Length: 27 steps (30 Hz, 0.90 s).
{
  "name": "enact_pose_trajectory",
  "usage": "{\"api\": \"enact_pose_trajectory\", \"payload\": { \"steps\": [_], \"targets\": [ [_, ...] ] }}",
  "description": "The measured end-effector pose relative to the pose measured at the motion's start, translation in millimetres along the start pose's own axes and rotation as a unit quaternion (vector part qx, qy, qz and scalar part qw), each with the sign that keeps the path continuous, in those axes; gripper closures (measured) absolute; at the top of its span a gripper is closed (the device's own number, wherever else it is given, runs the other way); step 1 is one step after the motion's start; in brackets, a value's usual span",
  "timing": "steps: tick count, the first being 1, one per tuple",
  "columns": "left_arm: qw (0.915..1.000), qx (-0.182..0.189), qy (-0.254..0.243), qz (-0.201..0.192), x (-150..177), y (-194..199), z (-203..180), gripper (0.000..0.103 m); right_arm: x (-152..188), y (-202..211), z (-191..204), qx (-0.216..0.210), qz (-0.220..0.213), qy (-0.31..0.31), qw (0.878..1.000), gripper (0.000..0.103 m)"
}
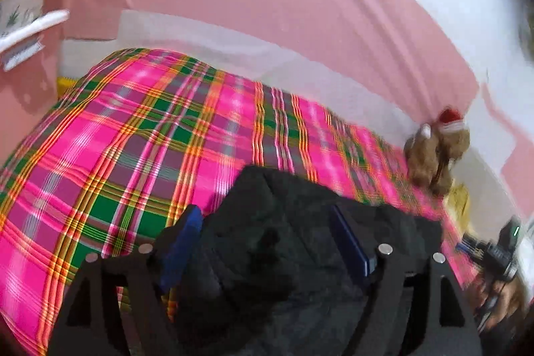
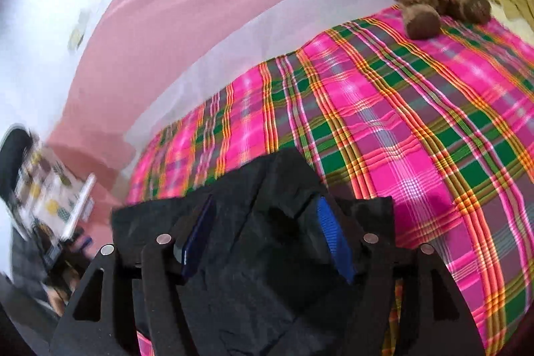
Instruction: Fold large clothes
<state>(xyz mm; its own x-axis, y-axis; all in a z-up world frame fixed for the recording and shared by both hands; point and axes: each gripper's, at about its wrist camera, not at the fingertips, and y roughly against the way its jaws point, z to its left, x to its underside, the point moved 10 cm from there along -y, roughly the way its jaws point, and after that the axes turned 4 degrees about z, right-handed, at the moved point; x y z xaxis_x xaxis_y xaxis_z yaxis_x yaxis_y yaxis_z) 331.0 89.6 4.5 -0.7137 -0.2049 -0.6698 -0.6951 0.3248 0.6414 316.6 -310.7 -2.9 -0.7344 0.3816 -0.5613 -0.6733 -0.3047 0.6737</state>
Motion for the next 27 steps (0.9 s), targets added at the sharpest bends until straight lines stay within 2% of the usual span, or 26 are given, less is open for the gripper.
{"api": "enact_pose_trajectory", "payload": {
  "steps": [5, 8, 10, 12, 15, 18, 21, 25, 27],
  "targets": [
    [0.9952, 0.022, -0.080, 0.051, 39.1, -34.9, -44.8, 0.023, 35.7, -22.6, 31.1, 0.017, 0.032, 0.098, 0.995, 0.039],
    [0.9905, 0.005, -0.122, 0.064, 51.6, -65.3, -63.6, 0.023, 52.7, -51.6, 41.0, 0.045, 0.057, 0.143, 0.987, 0.039],
    [0.9894, -0.024, -0.129, 0.062, 50.5, -87.5, -60.2, 0.023, 52.1, -74.6, 28.5, 0.075, 0.070, 0.137, 0.985, 0.039],
    [0.9896, -0.035, -0.122, 0.067, 47.4, -103.5, -56.2, 0.023, 44.8, -93.4, 15.5, 0.087, 0.066, 0.135, 0.985, 0.039],
    [0.9888, -0.046, -0.120, 0.075, 40.4, -101.9, -59.1, 0.024, 36.4, -103.1, 4.2, 0.104, 0.071, 0.120, 0.985, 0.039],
    [0.9891, -0.023, -0.136, 0.051, 30.2, -81.2, -78.9, 0.023, 29.0, -88.6, 17.3, 0.120, 0.057, 0.135, 0.982, 0.039],
    [0.9874, -0.010, -0.152, 0.043, 19.5, -81.1, -100.0, 0.023, 21.6, -76.9, 38.5, 0.109, 0.035, 0.151, 0.982, 0.039],
    [0.9806, -0.027, -0.178, 0.076, 22.3, -123.6, -112.1, 0.023, 24.3, -101.8, 39.2, 0.128, 0.056, 0.164, 0.976, 0.039],
    [0.9758, -0.056, -0.185, 0.102, 29.0, -156.0, -105.0, 0.023, 25.7, -121.1, 27.6, 0.137, 0.073, 0.159, 0.975, 0.039]
  ]
}}
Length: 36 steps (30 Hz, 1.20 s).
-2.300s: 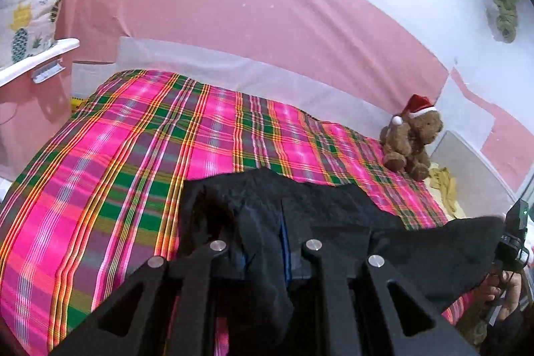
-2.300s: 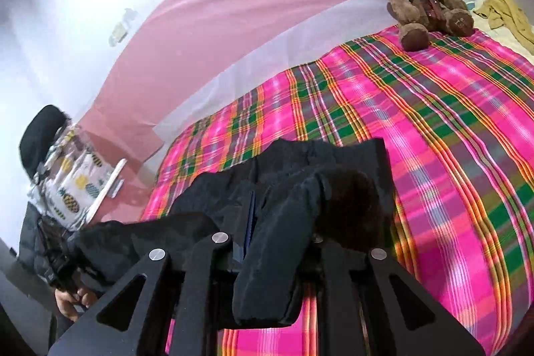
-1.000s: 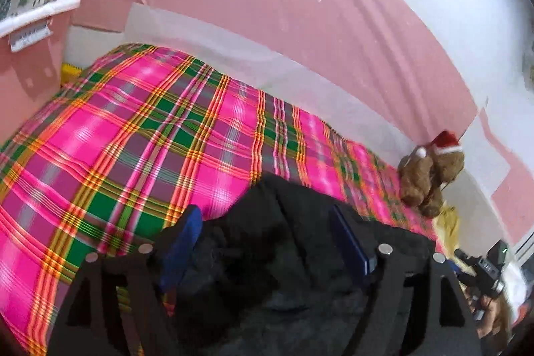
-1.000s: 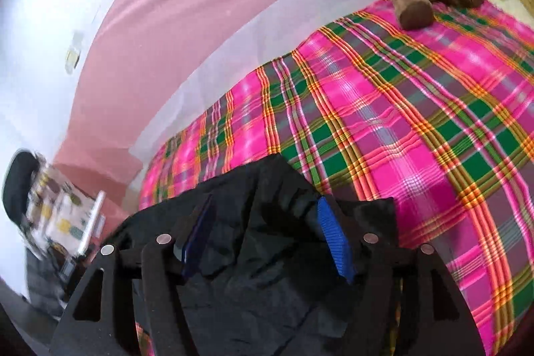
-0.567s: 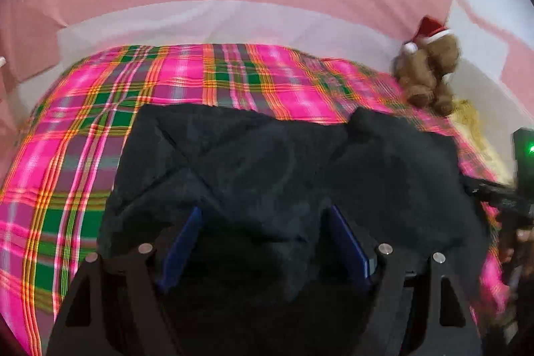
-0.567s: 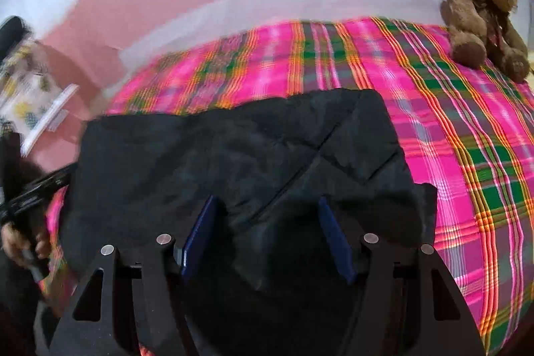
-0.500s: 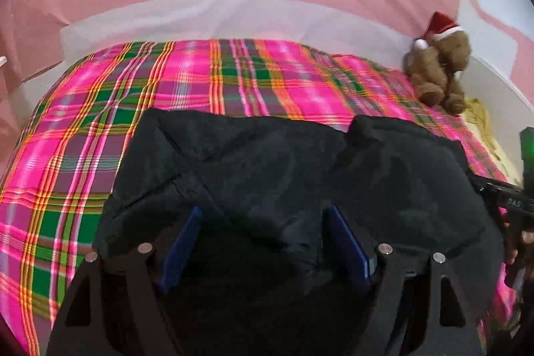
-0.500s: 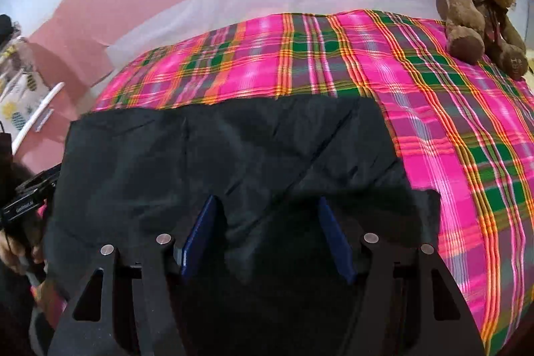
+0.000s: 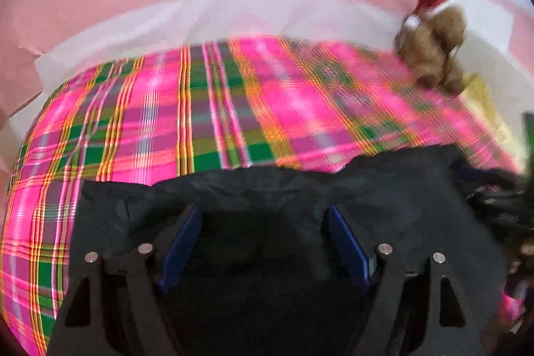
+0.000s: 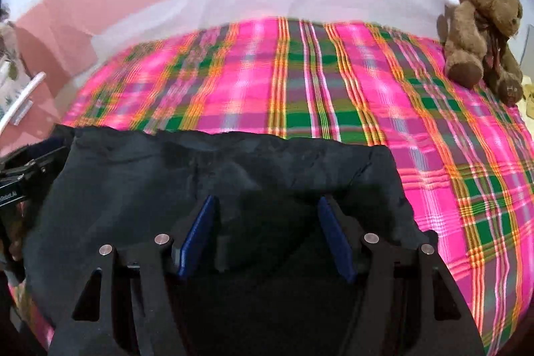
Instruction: Fold large clothes
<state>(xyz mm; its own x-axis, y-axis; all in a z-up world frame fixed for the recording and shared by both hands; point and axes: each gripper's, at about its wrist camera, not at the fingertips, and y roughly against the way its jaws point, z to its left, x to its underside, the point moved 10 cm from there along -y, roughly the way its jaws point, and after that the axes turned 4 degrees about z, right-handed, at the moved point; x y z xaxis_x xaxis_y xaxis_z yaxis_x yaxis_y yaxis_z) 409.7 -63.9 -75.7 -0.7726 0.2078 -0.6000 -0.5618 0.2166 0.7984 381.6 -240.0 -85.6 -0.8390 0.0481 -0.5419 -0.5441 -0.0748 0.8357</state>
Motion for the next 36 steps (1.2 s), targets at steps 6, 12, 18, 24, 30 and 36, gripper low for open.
{"api": "enact_pose_trajectory", "payload": {
  "steps": [6, 12, 18, 24, 30, 36],
  "targets": [
    [0.9998, 0.001, 0.021, -0.001, 0.2, -32.7, 7.5, 0.022, -3.2, -36.6, -15.4, -0.007, 0.014, -0.025, 1.000, 0.039],
    [0.9997, -0.008, 0.023, -0.010, 3.2, -42.6, 8.9, 0.021, -1.0, -54.0, -15.9, 0.003, 0.000, -0.027, 1.000, 0.039],
    [0.9998, -0.010, 0.019, 0.003, 0.5, -31.7, 9.0, 0.022, -3.1, -49.3, -16.7, 0.005, -0.002, -0.030, 1.000, 0.039],
    [0.9974, -0.049, 0.005, -0.053, -16.5, 19.4, 58.8, 0.022, -15.9, -2.6, -35.8, 0.025, -0.041, -0.045, 0.998, 0.039],
    [0.9961, -0.039, 0.079, 0.002, 11.2, -32.9, 105.0, 0.022, -0.2, -42.2, -68.1, 0.045, 0.003, -0.081, 0.996, 0.039],
    [0.9948, -0.035, 0.095, -0.008, 16.0, -48.5, 106.3, 0.022, -2.0, -61.9, -70.6, 0.059, 0.000, -0.078, 0.995, 0.038]
  ]
}}
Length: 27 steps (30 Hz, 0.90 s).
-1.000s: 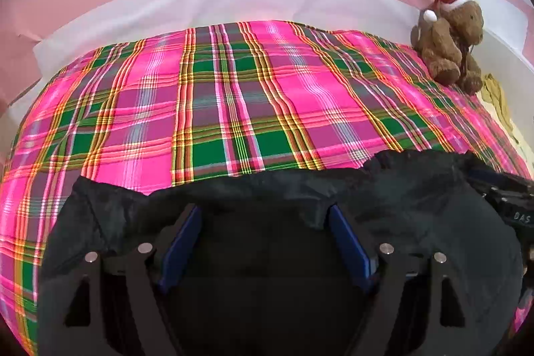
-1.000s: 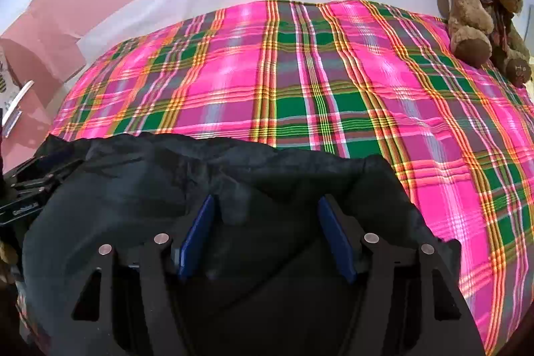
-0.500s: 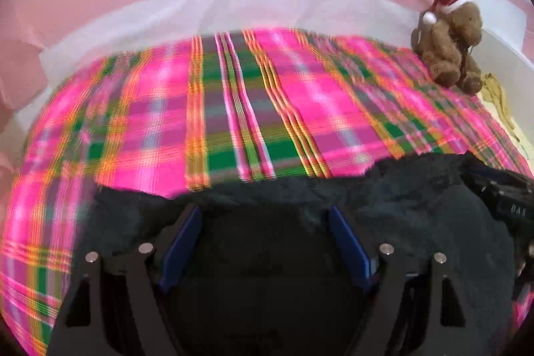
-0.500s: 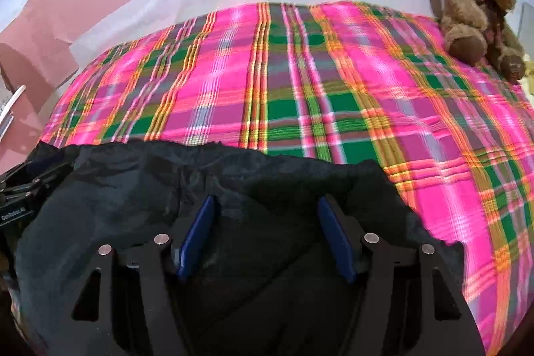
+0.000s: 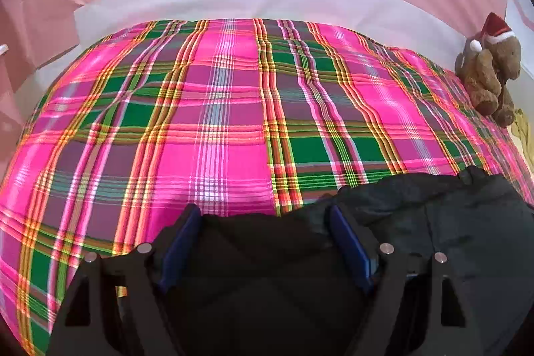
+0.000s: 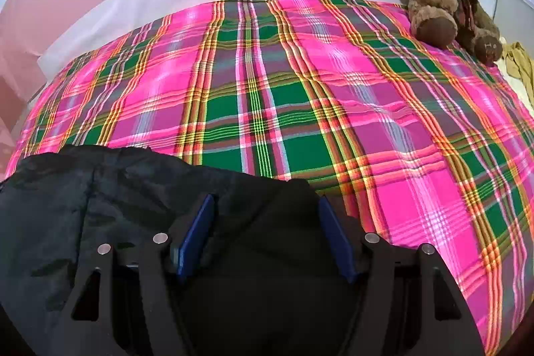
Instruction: Fold large clothes
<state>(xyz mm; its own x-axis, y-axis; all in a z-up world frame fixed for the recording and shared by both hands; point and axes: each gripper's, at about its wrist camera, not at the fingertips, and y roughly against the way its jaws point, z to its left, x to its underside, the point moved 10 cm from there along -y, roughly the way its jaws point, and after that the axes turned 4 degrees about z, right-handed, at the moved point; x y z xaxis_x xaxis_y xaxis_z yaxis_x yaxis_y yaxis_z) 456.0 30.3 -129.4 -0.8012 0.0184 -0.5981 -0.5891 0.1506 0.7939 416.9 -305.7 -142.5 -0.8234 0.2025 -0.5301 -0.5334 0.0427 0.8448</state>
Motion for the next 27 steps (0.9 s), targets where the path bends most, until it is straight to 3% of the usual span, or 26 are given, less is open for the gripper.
{"api": "enact_pose_trajectory", "payload": {
  "steps": [4, 7, 10, 15, 18, 22, 27],
  "targets": [
    [1.0000, -0.002, 0.000, 0.004, -1.8, 0.3, -2.3, 0.022, 1.9, -4.7, -3.5, 0.004, -0.001, -0.004, 1.000, 0.037],
    [0.9999, -0.014, -0.005, 0.001, -7.6, 23.2, -2.1, 0.023, 1.4, 2.2, -4.0, 0.010, 0.005, -0.003, 1.000, 0.037],
    [0.9994, 0.010, 0.000, -0.033, -18.9, 62.4, -6.4, 0.023, -3.7, 33.6, -3.2, 0.025, -0.009, 0.000, 1.000, 0.037],
    [0.9946, 0.066, -0.031, -0.073, -29.6, 116.3, -60.2, 0.023, -10.3, 102.8, 38.0, -0.038, -0.072, 0.013, 0.997, 0.037],
    [0.9905, 0.090, -0.086, -0.059, -15.2, 106.5, -108.8, 0.023, -0.9, 103.5, 76.9, -0.064, -0.063, 0.051, 0.995, 0.037],
    [0.9919, 0.068, -0.107, 0.007, 15.5, 45.5, -132.3, 0.022, 16.8, 60.7, 84.1, -0.050, -0.021, 0.062, 0.997, 0.037],
    [0.9932, 0.052, -0.103, -0.011, 18.5, 22.8, -131.4, 0.022, 17.8, 31.2, 70.2, -0.060, -0.046, 0.054, 0.996, 0.037]
  ]
}}
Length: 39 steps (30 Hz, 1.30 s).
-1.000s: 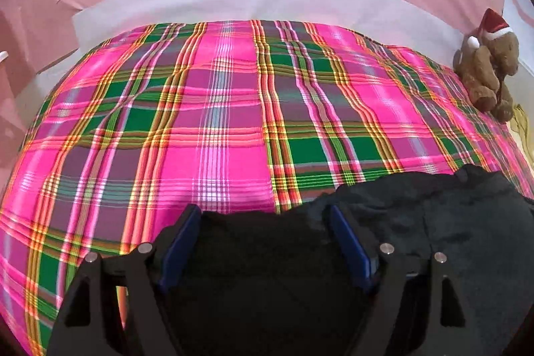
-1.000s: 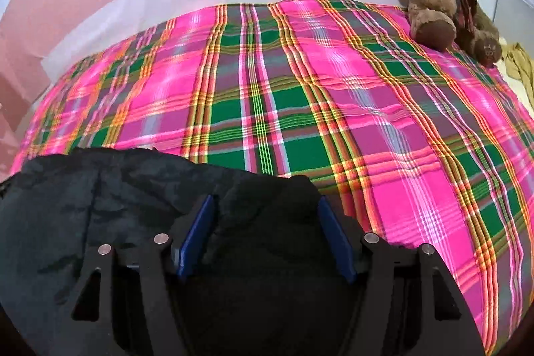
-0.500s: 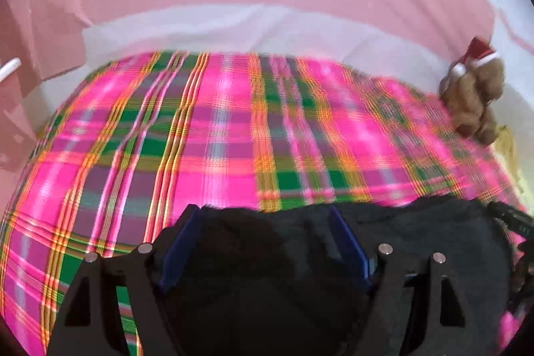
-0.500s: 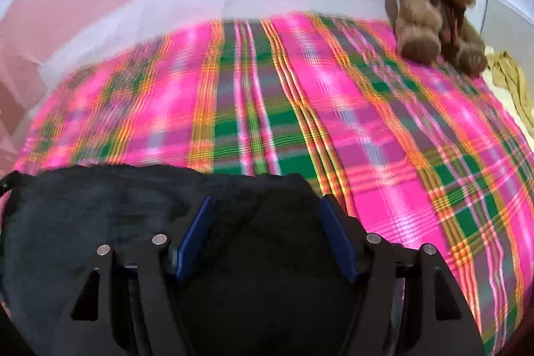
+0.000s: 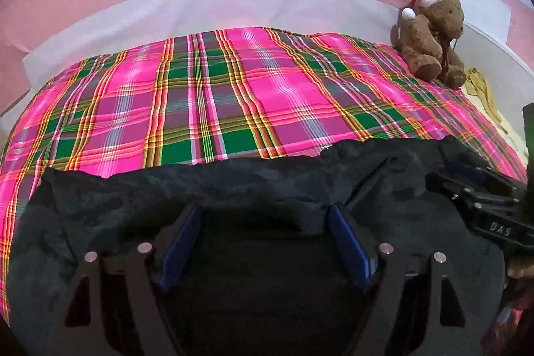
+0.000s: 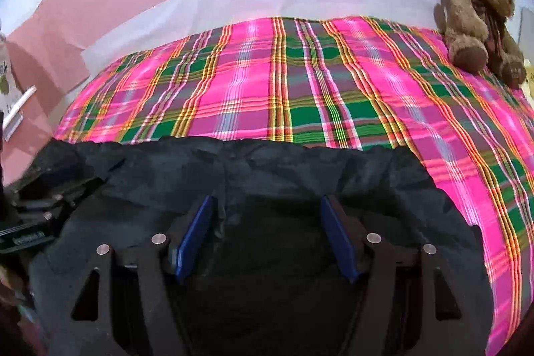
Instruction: Fold large clothes
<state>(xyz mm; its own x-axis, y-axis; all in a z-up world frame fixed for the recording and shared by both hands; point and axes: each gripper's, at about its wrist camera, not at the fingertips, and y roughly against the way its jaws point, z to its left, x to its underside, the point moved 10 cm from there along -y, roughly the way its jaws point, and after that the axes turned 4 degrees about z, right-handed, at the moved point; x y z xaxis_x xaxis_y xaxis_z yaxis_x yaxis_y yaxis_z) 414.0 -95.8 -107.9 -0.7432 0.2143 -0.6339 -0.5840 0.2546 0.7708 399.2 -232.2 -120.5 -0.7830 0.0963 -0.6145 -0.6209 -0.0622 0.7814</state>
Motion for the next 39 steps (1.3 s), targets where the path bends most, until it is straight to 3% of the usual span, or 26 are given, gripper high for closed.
{"api": "enact_pose_trajectory", "payload": {
  "steps": [4, 7, 11, 14, 17, 23, 30, 33, 39],
  "targets": [
    [0.9998, -0.012, -0.005, 0.014, -1.9, 2.5, -1.9, 0.023, 0.3, -5.8, 2.4, 0.014, 0.001, 0.000, 1.000, 0.037],
    [0.9999, -0.006, -0.008, 0.002, -5.3, 33.6, 7.9, 0.024, -3.8, 15.0, -2.2, 0.012, 0.006, -0.006, 1.000, 0.037],
    [0.9982, -0.040, -0.007, -0.044, -8.4, 70.1, 62.4, 0.024, -9.1, 61.0, -24.1, 0.024, -0.039, -0.004, 0.999, 0.037],
    [0.9968, -0.072, 0.030, -0.020, 4.2, 55.6, 114.4, 0.025, -2.3, 54.2, -63.1, 0.059, -0.026, -0.026, 0.998, 0.037],
    [0.9962, -0.049, 0.073, -0.008, 17.8, 36.8, 134.7, 0.024, 8.8, 31.7, -85.8, 0.050, -0.004, -0.062, 0.997, 0.037],
    [0.9952, -0.050, 0.083, -0.013, 24.6, 16.7, 132.7, 0.022, 9.1, 9.9, -85.1, 0.061, -0.002, -0.055, 0.997, 0.037],
    [0.9948, -0.054, 0.087, -0.001, 21.6, 22.7, 134.0, 0.023, 12.4, 4.8, -87.1, 0.064, 0.010, -0.061, 0.996, 0.036],
    [0.9944, -0.052, 0.090, -0.021, 16.1, 54.1, 135.4, 0.023, 7.8, 25.6, -86.8, 0.082, 0.016, -0.060, 0.995, 0.036],
    [0.9937, -0.028, 0.080, -0.074, 36.2, 127.4, 122.9, 0.023, 13.2, 113.8, -59.6, 0.058, -0.044, -0.031, 0.997, 0.036]
  ]
}}
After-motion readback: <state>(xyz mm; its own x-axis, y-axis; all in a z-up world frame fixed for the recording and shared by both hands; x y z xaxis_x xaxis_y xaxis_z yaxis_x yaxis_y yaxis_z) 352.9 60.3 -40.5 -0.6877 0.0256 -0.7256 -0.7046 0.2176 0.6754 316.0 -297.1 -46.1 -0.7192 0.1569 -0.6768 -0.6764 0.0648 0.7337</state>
